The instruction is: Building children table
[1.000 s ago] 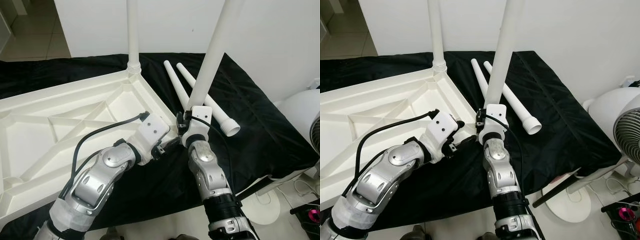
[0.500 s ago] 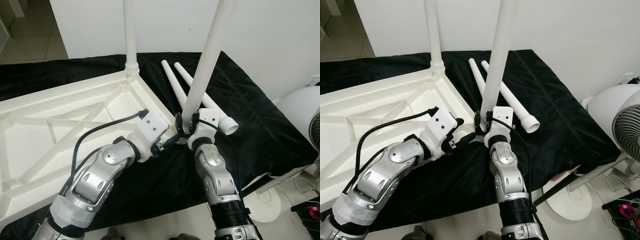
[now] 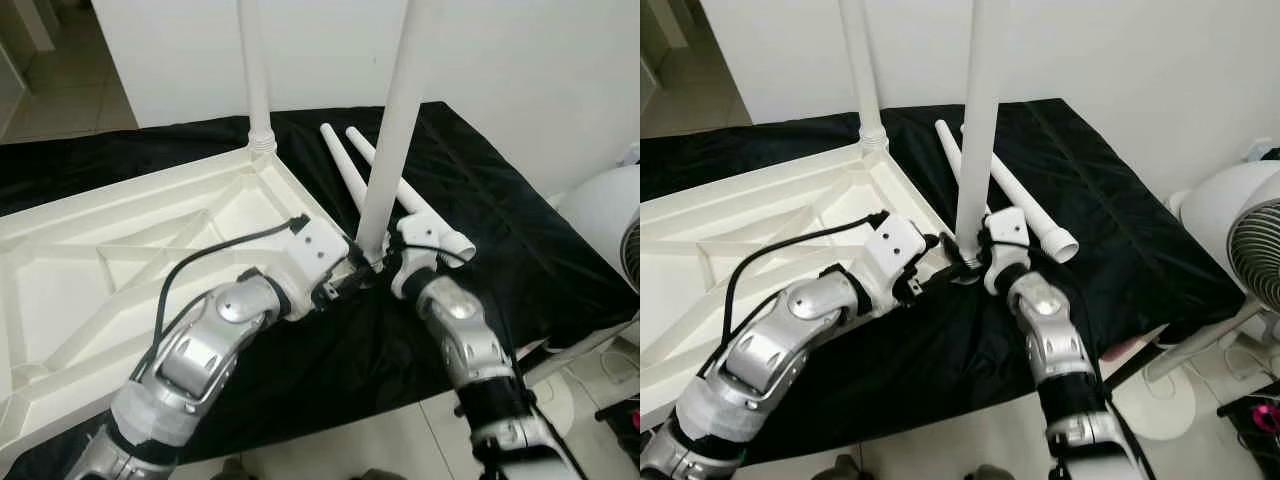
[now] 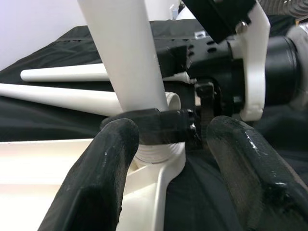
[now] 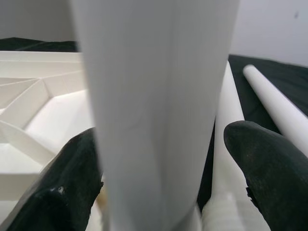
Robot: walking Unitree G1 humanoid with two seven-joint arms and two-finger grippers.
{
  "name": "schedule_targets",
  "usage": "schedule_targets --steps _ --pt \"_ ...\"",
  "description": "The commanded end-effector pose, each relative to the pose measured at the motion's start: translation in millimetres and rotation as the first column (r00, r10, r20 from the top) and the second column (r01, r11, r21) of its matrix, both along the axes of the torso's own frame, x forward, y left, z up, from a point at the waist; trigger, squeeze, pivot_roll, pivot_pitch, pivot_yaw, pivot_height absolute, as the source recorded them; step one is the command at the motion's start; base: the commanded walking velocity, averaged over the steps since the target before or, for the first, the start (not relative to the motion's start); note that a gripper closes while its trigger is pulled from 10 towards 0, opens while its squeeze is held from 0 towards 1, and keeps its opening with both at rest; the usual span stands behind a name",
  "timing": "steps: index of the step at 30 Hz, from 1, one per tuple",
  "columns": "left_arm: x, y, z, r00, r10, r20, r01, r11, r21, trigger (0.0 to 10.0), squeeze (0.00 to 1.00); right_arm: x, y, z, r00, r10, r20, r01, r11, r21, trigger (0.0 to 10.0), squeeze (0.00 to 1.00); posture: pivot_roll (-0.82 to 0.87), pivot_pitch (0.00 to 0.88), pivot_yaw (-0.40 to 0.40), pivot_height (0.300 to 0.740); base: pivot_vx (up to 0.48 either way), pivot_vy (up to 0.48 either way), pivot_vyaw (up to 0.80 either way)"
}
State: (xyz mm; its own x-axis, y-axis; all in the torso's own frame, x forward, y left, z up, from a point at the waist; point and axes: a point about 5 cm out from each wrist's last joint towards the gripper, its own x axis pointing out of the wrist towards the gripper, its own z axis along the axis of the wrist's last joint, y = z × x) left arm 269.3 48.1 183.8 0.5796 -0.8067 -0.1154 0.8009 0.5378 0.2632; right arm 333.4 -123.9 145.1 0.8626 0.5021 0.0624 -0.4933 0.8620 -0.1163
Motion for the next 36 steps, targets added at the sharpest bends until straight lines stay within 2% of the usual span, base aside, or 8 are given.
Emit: schedule_targets --steps 1,9,10,12,13,23,24,36 --pt "3.6 -0.5 1 1.000 -0.008 0.013 0.007 1.000 0.015 10.0 0.00 3.9 0.1 -4 1.000 0.026 -0.009 -0.026 0.999 -0.019 10.0 0.00 -0.06 0.000 0.032 0.740 0.000 0.000 0.00" --pt "4.5 -3.8 -3 1.000 -0.017 0.008 0.017 1.000 0.025 10.0 0.00 13.4 5.3 -3 0.990 0.142 -0.006 -0.142 0.987 -0.074 9.5 0.00 -0.06 0.000 0.033 0.740 0.000 0.000 0.00" --pt "4.3 -4.0 -4 1.000 -0.019 0.004 0.019 0.999 0.029 10.0 0.00 13.8 6.0 -3 0.987 0.159 -0.012 -0.160 0.984 -0.073 4.7 0.00 -0.06 0.000 0.033 0.740 0.000 0.000 0.00" --pt "3.6 -3.9 -8 1.000 -0.021 -0.002 0.021 0.999 0.039 10.0 0.00 14.5 6.4 -3 0.986 0.168 -0.010 -0.168 0.983 -0.078 3.6 0.00 -0.06 0.000 0.027 0.740 0.000 0.000 0.00" --pt "2.5 -3.5 -11 1.000 -0.023 -0.014 0.024 0.999 0.040 10.0 0.00 15.6 6.3 -2 0.983 0.181 -0.008 -0.182 0.980 -0.079 0.0 0.00 -0.05 0.000 0.023 0.740 0.000 0.000 0.00" --pt "-3.6 3.6 -13 0.997 -0.064 -0.033 0.064 0.998 0.007 10.0 0.00 17.9 -3.0 -10 0.980 0.195 -0.026 -0.197 0.976 -0.089 0.0 0.00 -0.04 0.000 0.002 0.740 0.000 0.000 0.00" --pt "-2.9 5.5 -13 0.998 -0.059 -0.033 0.059 0.998 0.011 10.0 0.00 18.4 -5.4 -12 0.984 0.175 -0.029 -0.177 0.980 -0.090 10.0 0.00 -0.04 0.000 -0.005 0.740 0.000 0.000 0.00" --pt "0.9 11.9 -17 1.000 0.025 -0.011 -0.025 0.999 0.041 10.0 0.00 21.7 -15.2 -19 0.991 -0.095 -0.089 0.099 0.994 0.040 10.0 0.00 -0.03 0.000 -0.025 0.740 0.000 0.000 0.00"
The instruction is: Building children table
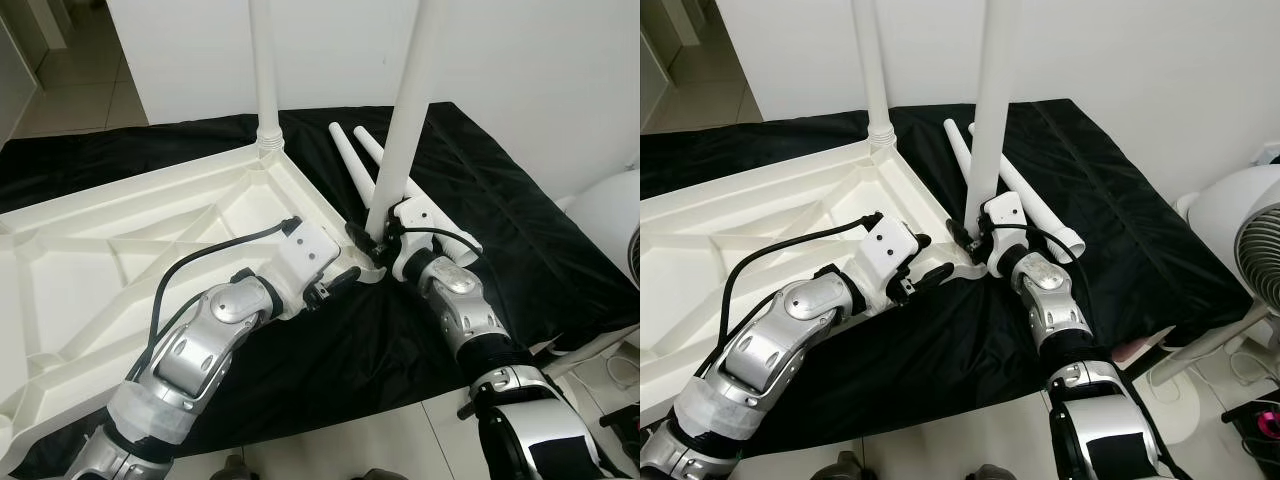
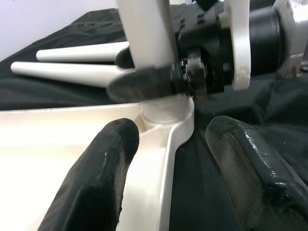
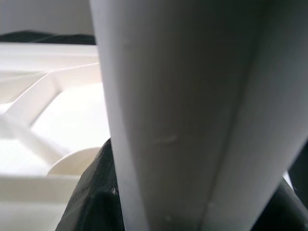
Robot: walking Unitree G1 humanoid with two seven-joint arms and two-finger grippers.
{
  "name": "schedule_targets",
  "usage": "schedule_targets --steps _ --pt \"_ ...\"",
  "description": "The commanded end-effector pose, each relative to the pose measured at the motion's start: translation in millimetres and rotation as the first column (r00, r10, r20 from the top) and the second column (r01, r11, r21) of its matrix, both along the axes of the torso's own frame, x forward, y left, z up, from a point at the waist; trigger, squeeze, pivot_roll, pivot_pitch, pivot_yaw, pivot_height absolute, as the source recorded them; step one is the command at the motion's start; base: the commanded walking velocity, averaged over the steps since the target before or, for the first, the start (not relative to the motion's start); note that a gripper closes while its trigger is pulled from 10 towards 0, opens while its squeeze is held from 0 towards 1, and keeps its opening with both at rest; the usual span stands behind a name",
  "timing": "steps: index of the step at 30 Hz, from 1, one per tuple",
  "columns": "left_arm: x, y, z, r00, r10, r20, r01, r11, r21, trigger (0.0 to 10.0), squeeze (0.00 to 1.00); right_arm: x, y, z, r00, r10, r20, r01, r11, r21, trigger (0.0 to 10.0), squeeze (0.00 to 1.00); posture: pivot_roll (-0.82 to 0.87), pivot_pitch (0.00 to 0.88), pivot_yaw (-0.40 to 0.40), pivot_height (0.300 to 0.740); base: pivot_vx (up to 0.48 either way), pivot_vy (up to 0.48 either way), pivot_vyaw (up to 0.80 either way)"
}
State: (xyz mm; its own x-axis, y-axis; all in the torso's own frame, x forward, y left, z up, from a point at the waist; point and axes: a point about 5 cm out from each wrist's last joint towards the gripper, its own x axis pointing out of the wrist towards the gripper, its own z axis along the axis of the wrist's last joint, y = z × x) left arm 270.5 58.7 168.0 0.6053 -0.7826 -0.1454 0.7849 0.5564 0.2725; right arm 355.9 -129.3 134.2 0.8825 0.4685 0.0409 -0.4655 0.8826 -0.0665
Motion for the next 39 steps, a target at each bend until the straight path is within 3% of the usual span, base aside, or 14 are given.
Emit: schedule_targets --steps 1,7,9,13,14,21,27,28,30,32,38,39 --pt "-0.3 1.8 -2 1.000 -0.004 -0.006 0.004 1.000 0.007 10.0 0.00 -1.6 -8.4 -7 0.996 -0.083 -0.042 0.084 0.996 0.028 10.0 0.00 -0.03 0.000 -0.027 0.740 0.000 0.000 0.00" --pt "-1.3 2.2 -2 1.000 0.001 -0.010 -0.001 1.000 0.001 10.0 0.00 -2.3 -6.0 -5 0.974 -0.214 -0.071 0.220 0.971 0.098 10.0 0.00 -0.03 0.000 -0.034 0.740 0.000 0.000 0.00" --pt "-3.1 2.9 -3 1.000 0.001 -0.013 -0.001 1.000 0.003 10.0 0.00 -7.2 1.8 -6 0.939 -0.326 -0.105 0.339 0.931 0.139 10.0 0.00 -0.03 0.000 -0.035 0.740 0.000 0.000 0.00" --pt "-3.8 3.9 -4 1.000 0.001 -0.015 -0.001 1.000 0.005 10.0 0.00 -14.7 12.2 -5 0.901 -0.414 -0.128 0.431 0.887 0.166 10.0 0.00 -0.03 0.000 -0.034 0.740 0.000 0.000 0.00" --pt "-3.5 4.3 -4 1.000 0.001 -0.015 0.000 1.000 0.007 10.0 0.00 -20.9 22.6 -8 0.883 -0.439 -0.167 0.465 0.865 0.186 10.0 0.00 -0.03 0.000 -0.034 0.740 0.000 0.000 0.00" --pt "-3.8 1.5 -4 1.000 -0.014 -0.012 0.014 1.000 0.004 10.0 0.00 -32.1 36.4 -8 0.887 -0.424 -0.183 0.456 0.866 0.206 10.0 0.00 -0.04 0.000 -0.028 0.740 0.000 0.000 0.00" --pt "-4.7 1.0 -5 1.000 -0.026 -0.011 0.026 1.000 0.007 10.0 0.00 -36.1 36.0 -6 0.889 -0.426 -0.169 0.453 0.871 0.189 10.0 0.00 -0.04 0.000 -0.027 0.740 0.000 0.000 0.00" --pt "-4.7 1.7 -5 1.000 -0.026 -0.010 0.026 1.000 0.007 10.0 0.00 -37.7 35.6 -5 0.888 -0.428 -0.165 0.455 0.870 0.191 10.0 1.00 -0.04 0.000 -0.026 0.740 0.000 0.000 0.00" --pt "-5.0 2.5 -5 1.000 -0.027 -0.009 0.027 1.000 0.008 10.0 0.00 -39.8 34.5 -2 0.889 -0.430 -0.154 0.454 0.869 0.197 10.0 1.00 -0.04 0.000 -0.027 0.740 0.000 0.000 0.00" --pt "-5.0 3.7 -6 1.000 -0.027 -0.010 0.027 1.000 0.010 10.0 0.00 -42.8 30.5 4 0.916 -0.392 -0.087 0.401 0.895 0.196 10.0 1.00 -0.04 0.000 -0.026 0.740 0.000 0.000 0.00" --pt "-5.2 4.3 -6 1.000 -0.024 -0.012 0.024 1.000 0.007 10.0 0.00 -46.4 25.0 8 0.950 -0.310 -0.047 0.313 0.927 0.207 10.0 1.00 -0.05 0.000 -0.024 0.740 0.000 0.000 0.00" --pt "-5.3 4.6 -6 1.000 -0.022 -0.012 0.022 1.000 0.005 10.0 0.00 -47.8 21.8 7 0.964 -0.262 -0.048 0.267 0.942 0.201 10.0 0.84 -0.05 0.000 -0.022 0.740 0.000 0.000 0.00"
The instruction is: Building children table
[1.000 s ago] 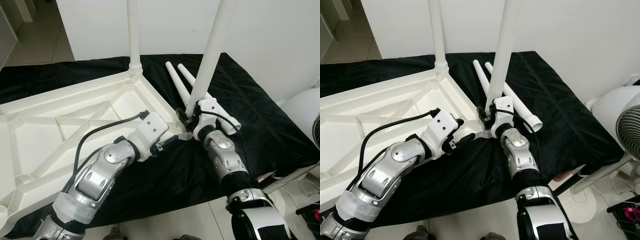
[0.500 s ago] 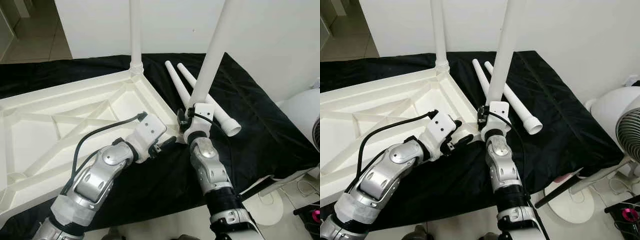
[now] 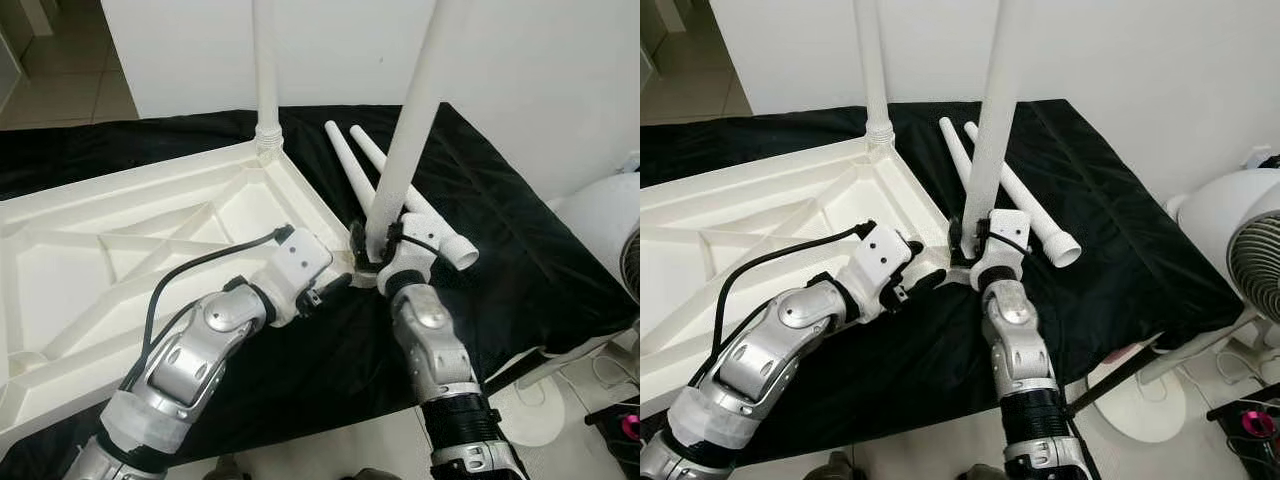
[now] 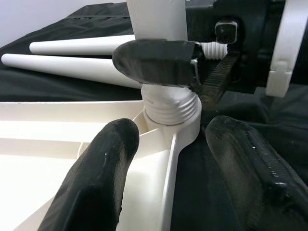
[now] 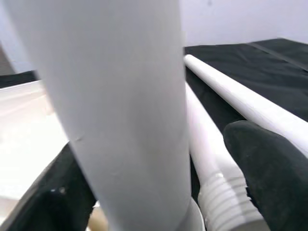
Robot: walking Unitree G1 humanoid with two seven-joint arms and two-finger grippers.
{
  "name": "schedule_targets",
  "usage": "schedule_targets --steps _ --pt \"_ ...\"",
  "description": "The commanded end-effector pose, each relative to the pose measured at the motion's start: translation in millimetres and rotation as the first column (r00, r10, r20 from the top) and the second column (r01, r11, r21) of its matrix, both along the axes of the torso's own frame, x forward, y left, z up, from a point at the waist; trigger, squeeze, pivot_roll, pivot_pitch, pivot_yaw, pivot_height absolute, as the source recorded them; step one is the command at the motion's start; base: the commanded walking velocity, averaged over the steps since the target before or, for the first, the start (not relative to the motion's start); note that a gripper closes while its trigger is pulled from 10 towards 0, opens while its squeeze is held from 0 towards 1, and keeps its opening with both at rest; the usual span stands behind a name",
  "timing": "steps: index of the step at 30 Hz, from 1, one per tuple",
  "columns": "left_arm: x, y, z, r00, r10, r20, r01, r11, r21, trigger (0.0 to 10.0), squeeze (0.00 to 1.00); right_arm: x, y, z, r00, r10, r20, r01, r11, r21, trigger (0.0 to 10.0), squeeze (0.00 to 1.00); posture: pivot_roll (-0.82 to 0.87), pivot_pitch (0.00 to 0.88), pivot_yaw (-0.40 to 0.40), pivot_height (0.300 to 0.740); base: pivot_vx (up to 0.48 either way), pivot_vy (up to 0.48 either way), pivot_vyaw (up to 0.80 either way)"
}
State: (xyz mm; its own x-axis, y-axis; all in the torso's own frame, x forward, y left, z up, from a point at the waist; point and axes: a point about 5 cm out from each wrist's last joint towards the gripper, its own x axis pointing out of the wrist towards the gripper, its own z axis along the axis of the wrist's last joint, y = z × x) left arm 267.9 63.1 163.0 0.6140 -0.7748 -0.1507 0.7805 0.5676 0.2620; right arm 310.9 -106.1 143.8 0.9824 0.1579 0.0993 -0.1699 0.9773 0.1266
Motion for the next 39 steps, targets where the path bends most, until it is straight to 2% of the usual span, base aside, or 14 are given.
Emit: schedule_targets --steps 1,2,5,7,10,16,23,31,32,33,34,35,36,39 --pt "-2.4 0.2 -1 0.999 -0.035 -0.001 0.035 0.999 0.006 10.0 0.00 -3.3 -7.4 -2 0.996 0.090 0.003 -0.090 0.996 -0.016 10.0 0.00 -0.05 0.000 -0.019 0.740 0.000 0.000 0.00" --pt "-2.4 0.2 -1 0.999 -0.035 -0.001 0.035 0.999 0.006 10.0 0.00 -3.3 -7.4 -2 0.996 0.090 0.003 -0.090 0.996 -0.016 10.0 0.00 -0.05 0.000 -0.019 0.740 0.000 0.000 0.00" --pt "-1.1 -0.8 1 0.999 -0.036 0.004 0.036 0.999 0.003 10.0 0.00 -3.1 -18.1 0 0.981 0.195 0.020 -0.192 0.977 -0.089 10.0 0.00 -0.06 0.000 -0.007 0.740 0.000 0.000 0.00" --pt "1.5 -2.0 2 0.999 -0.032 0.006 0.032 0.999 -0.002 10.0 0.00 -2.2 -20.8 1 0.950 0.311 0.029 -0.301 0.935 -0.187 10.0 0.00 -0.07 0.000 -0.003 0.740 0.000 0.000 0.00" --pt "2.5 -3.3 3 1.000 -0.031 0.007 0.031 1.000 -0.006 10.0 0.00 -1.0 -23.3 0 0.932 0.363 0.010 -0.354 0.913 -0.203 10.0 0.00 -0.07 0.000 -0.001 0.740 0.000 0.000 0.00" --pt "3.5 -6.0 6 0.999 -0.040 0.016 0.040 0.999 -0.008 10.0 0.00 13.5 -25.4 0 0.901 0.434 -0.018 -0.420 0.859 -0.293 10.0 0.00 -0.07 0.000 0.002 0.740 0.000 0.000 0.00" --pt "-0.1 -7.6 6 0.998 -0.062 0.011 0.062 0.998 -0.003 10.0 0.00 27.7 -17.9 -4 0.866 0.498 -0.054 -0.486 0.811 -0.326 10.0 0.00 -0.06 0.000 0.007 0.740 0.000 0.000 0.00" --pt "-1.5 -5.1 6 0.998 -0.068 0.008 0.068 0.998 -0.001 10.0 0.00 36.3 -14.8 -8 0.845 0.529 -0.079 -0.521 0.780 -0.347 10.0 0.00 -0.04 0.000 -0.005 0.740 0.000 0.000 0.00" --pt "-1.1 -4.5 6 0.998 -0.064 0.008 0.064 0.998 -0.001 10.0 0.00 37.1 -14.4 -9 0.842 0.533 -0.087 -0.525 0.773 -0.356 9.5 0.00 -0.04 0.000 -0.008 0.740 0.000 0.000 0.00" --pt "-0.6 -4.2 5 0.998 -0.061 0.009 0.061 0.998 0.000 10.0 0.00 38.1 -14.1 -10 0.838 0.538 -0.092 -0.531 0.765 -0.365 7.3 0.00 -0.04 0.000 -0.011 0.740 0.000 0.000 0.00" --pt "-0.2 -4.1 5 0.998 -0.058 0.009 0.058 0.998 -0.002 10.0 0.00 39.2 -14.1 -11 0.837 0.539 -0.096 -0.533 0.762 -0.368 2.3 0.00 -0.04 0.000 -0.014 0.740 0.000 0.000 0.00" --pt "0.1 -4.3 5 0.998 -0.055 0.009 0.055 0.998 -0.005 10.0 0.00 40.0 -14.1 -12 0.836 0.539 -0.099 -0.534 0.761 -0.367 0.9 0.00 -0.04 0.000 -0.017 0.740 0.000 0.000 0.00" --pt "0.1 -4.9 5 0.998 -0.054 0.011 0.054 0.999 -0.007 10.0 0.00 40.4 -13.9 -12 0.832 0.544 -0.107 -0.542 0.756 -0.368 0.0 0.00 -0.04 0.000 -0.019 0.740 0.000 0.000 0.00" --pt "0.2 -6.0 6 0.999 -0.052 0.013 0.052 0.999 -0.011 10.0 0.00 41.2 -13.8 -13 0.828 0.549 -0.119 -0.549 0.746 -0.378 0.0 0.00 -0.04 0.000 -0.025 0.740 0.000 0.000 0.00"
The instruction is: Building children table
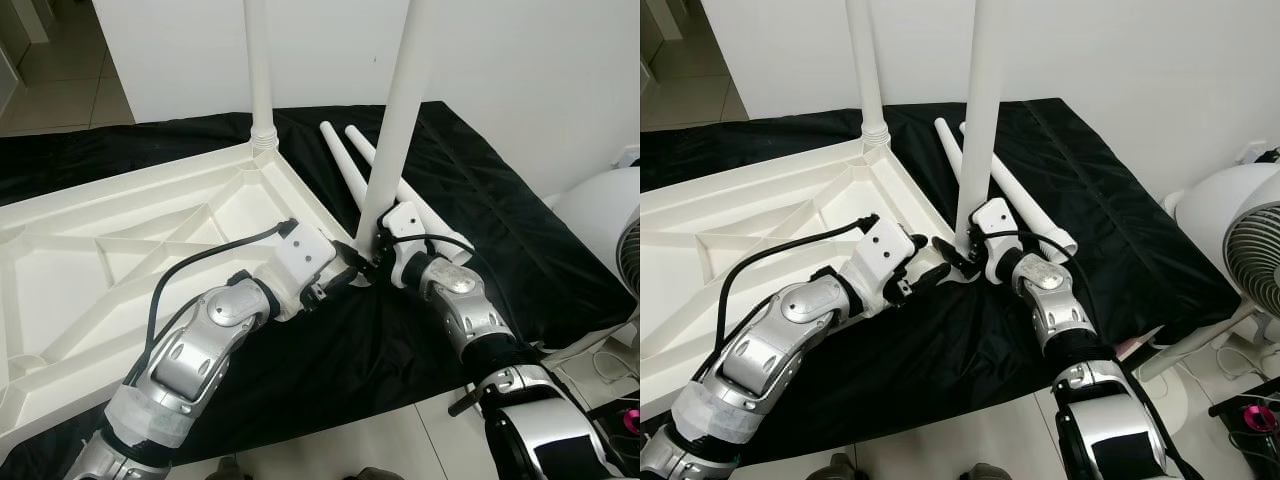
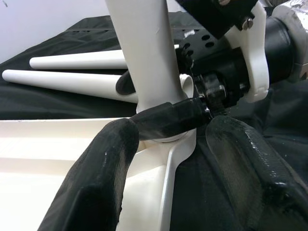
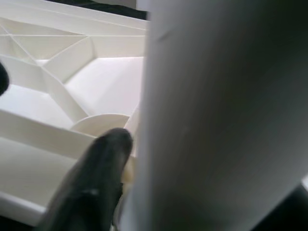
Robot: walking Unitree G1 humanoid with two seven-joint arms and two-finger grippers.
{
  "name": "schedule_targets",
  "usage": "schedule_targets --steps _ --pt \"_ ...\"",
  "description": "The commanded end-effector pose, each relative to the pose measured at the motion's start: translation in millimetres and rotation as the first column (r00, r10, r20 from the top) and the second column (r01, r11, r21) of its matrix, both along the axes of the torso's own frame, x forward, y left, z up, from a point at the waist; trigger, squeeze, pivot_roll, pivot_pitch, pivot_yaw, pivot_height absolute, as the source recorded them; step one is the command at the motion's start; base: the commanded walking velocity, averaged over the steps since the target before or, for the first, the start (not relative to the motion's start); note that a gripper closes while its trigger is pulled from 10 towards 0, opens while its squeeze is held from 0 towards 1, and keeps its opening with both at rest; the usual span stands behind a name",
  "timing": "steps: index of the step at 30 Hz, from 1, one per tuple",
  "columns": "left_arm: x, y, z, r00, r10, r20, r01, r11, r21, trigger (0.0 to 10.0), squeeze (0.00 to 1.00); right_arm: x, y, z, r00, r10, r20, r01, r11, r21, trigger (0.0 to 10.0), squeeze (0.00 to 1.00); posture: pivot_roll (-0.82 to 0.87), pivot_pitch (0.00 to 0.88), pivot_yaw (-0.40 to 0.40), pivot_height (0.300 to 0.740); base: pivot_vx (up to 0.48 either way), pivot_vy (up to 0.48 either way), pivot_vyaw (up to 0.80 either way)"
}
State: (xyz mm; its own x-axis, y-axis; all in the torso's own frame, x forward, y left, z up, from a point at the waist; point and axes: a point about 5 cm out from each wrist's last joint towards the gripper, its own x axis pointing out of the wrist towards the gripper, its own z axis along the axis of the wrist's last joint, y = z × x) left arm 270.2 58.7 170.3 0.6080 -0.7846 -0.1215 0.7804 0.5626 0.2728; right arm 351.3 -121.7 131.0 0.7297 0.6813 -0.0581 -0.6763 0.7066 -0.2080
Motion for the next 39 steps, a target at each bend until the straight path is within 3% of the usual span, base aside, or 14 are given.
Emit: schedule_targets --steps 1,8,9,10,11,18,25,27,30,35,39 --pt "-2.1 -1.9 -1 0.999 -0.039 -0.012 0.040 0.999 0.003 10.0 0.00 1.1 1.6 -2 1.000 0.022 -0.005 -0.023 0.998 -0.052 0.0 0.00 -0.04 0.000 -0.025 0.740 0.000 0.000 0.00" --pt "-1.7 -0.9 -1 1.000 -0.029 -0.009 0.029 1.000 0.001 10.0 0.00 3.8 -0.9 -4 1.000 -0.002 -0.026 0.001 0.999 -0.040 0.0 0.00 -0.03 0.000 -0.033 0.740 0.000 0.000 0.00" --pt "-2.1 0.1 -2 1.000 -0.025 -0.009 0.025 1.000 0.002 10.0 0.00 5.2 -1.6 -6 0.998 -0.045 -0.033 0.044 0.999 -0.022 5.8 0.00 -0.02 0.000 -0.036 0.740 0.000 0.000 0.00" --pt "-2.1 0.1 -2 1.000 -0.025 -0.009 0.025 1.000 0.002 10.0 0.00 5.2 -1.6 -6 0.998 -0.045 -0.033 0.044 0.999 -0.022 5.8 0.00 -0.02 0.000 -0.036 0.740 0.000 0.000 0.00" --pt "-2.4 0.7 -2 1.000 -0.023 -0.010 0.023 1.000 0.003 10.0 0.00 5.9 -0.9 -7 0.997 -0.069 -0.043 0.069 0.998 0.000 10.0 0.00 -0.02 0.000 -0.035 0.740 0.000 0.000 0.00" --pt "-2.5 1.1 -2 1.000 -0.024 -0.010 0.024 1.000 0.005 10.0 0.00 4.3 6.8 -6 0.993 -0.105 -0.054 0.109 0.992 0.070 10.0 0.00 -0.02 0.000 -0.033 0.740 0.000 0.000 0.00" --pt "-2.4 0.3 -3 0.999 -0.040 -0.010 0.040 0.999 0.015 10.0 0.00 1.9 16.5 -7 0.958 -0.275 -0.083 0.284 0.947 0.147 10.0 0.00 -0.03 0.000 -0.026 0.740 0.000 0.000 0.00" --pt "-2.8 -0.4 -3 0.999 -0.045 -0.010 0.045 0.999 0.016 10.0 0.00 -0.5 19.7 -5 0.924 -0.370 -0.094 0.382 0.905 0.187 10.0 0.00 -0.03 0.000 -0.024 0.740 0.000 0.000 0.00" --pt "-3.0 -0.8 -3 0.999 -0.046 -0.010 0.047 0.999 0.016 10.0 0.00 -1.9 20.8 -4 0.904 -0.414 -0.103 0.427 0.881 0.203 10.0 0.00 -0.03 0.000 -0.024 0.740 0.000 0.000 0.00" --pt "-3.1 -1.5 -3 0.999 -0.052 -0.010 0.052 0.999 0.014 10.0 0.00 -9.6 30.6 1 0.783 -0.599 -0.169 0.620 0.731 0.285 10.0 0.00 -0.03 0.000 -0.026 0.740 0.000 0.000 0.00" --pt "-3.4 -1.5 -2 0.999 -0.052 -0.010 0.052 0.999 0.012 10.0 0.00 -12.9 37.8 3 0.783 -0.593 -0.185 0.620 0.722 0.309 10.0 0.00 -0.03 0.000 -0.024 0.740 0.000 0.000 0.00"
